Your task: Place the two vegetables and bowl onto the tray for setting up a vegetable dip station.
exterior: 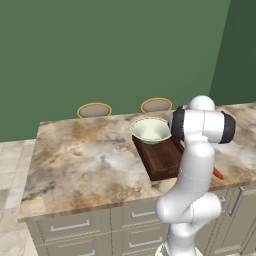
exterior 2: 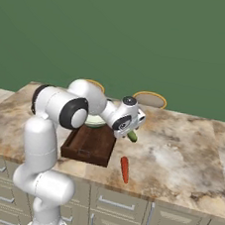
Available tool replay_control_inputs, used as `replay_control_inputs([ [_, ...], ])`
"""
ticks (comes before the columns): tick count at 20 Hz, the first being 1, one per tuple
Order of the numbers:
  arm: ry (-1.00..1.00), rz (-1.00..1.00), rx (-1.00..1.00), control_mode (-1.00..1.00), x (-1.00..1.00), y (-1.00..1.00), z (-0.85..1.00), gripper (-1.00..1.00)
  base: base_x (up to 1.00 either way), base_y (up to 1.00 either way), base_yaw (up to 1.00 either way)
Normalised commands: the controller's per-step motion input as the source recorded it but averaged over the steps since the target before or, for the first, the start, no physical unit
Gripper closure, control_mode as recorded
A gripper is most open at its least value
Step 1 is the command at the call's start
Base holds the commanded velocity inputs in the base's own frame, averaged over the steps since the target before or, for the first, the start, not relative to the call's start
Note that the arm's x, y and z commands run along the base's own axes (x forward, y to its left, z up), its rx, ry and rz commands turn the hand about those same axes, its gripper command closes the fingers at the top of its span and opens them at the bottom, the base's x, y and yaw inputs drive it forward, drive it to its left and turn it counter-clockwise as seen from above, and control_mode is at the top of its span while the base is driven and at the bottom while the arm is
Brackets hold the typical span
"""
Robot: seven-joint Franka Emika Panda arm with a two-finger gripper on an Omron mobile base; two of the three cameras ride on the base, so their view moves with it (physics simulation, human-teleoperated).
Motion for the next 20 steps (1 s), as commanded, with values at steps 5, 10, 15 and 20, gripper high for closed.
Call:
replay_control_inputs([
  [5, 0.0, 0.0, 0.0, -1.0, 0.08, -0.02, -0.12, -1.0, 0.0, 0.0, 0.0],
  [10, 0.0, 0.0, 0.0, -1.0, 0.03, 0.0, -0.15, -1.0, 0.0, 0.0, 0.0],
  [15, 0.02, 0.0, 0.0, -1.0, 0.0, 0.0, -0.09, -1.0, 0.0, 0.0, 0.0],
  [20, 0.03, 0.0, 0.0, -1.0, 0.0, 0.0, -0.08, -1.0, 0.0, 0.0, 0.0],
])
